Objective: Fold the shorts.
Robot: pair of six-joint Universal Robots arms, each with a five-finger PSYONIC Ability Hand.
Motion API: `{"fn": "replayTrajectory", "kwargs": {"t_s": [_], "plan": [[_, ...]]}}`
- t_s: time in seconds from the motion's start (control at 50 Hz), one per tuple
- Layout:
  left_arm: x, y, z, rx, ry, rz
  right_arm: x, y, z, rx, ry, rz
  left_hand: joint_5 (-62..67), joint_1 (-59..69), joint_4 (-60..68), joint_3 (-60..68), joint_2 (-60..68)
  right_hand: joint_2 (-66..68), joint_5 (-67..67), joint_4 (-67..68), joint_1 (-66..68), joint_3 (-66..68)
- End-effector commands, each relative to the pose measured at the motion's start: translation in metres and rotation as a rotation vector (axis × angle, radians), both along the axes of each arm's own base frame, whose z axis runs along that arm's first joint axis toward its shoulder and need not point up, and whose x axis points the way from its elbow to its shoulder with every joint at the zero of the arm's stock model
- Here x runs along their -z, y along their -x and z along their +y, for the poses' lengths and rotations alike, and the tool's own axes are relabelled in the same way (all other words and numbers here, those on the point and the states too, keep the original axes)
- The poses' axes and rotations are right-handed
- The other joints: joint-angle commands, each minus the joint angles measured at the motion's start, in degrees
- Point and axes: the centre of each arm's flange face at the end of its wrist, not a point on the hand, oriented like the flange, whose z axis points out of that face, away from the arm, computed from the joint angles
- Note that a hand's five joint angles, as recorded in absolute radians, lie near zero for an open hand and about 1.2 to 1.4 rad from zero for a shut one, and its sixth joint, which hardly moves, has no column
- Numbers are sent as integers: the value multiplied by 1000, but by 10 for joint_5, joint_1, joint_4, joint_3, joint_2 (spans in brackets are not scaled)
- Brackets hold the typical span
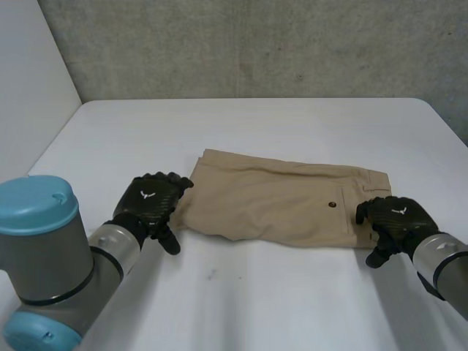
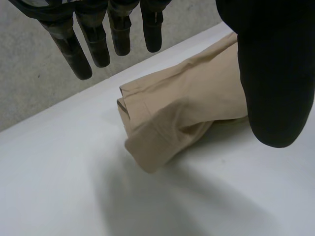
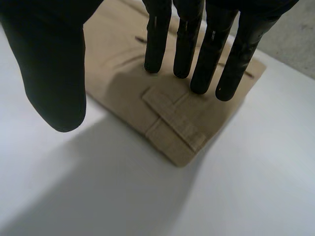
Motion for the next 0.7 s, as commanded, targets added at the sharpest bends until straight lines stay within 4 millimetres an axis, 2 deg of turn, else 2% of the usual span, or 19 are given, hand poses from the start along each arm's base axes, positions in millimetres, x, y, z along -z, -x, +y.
{"fn": "replayTrajectory", "kwargs": {"t_s": [0.02,0.16,0.24,0.26,0.34,0.54,0.64,0.7], "plan": [[5,-7,-2,-34,-6,24,21,2,-17,25,43,10,13,7,12,7,13,38,51,38,85,37],[6,-8,-4,-38,7,31,25,4,-23,38,71,35,13,7,12,7,13,72,85,72,118,70],[7,-8,-3,-37,7,31,27,5,-26,39,90,46,13,7,12,7,13,176,189,176,222,175],[7,-8,-4,-37,9,32,27,6,-28,39,103,51,13,7,12,7,13,271,284,271,317,270],[7,-7,-2,-32,9,32,26,9,-34,49,137,66,12,5,10,5,11,486,499,486,532,485],[7,-8,-1,-35,10,33,18,40,-51,158,160,141,8,2,7,2,8,487,500,487,533,485],[5,-9,-1,-35,14,35,6,69,-58,190,146,270,7,0,5,0,6,487,500,487,533,485],[3,-9,-1,-37,21,38,-2,78,-63,187,152,338,7,0,5,0,6,487,500,487,533,485]]}}
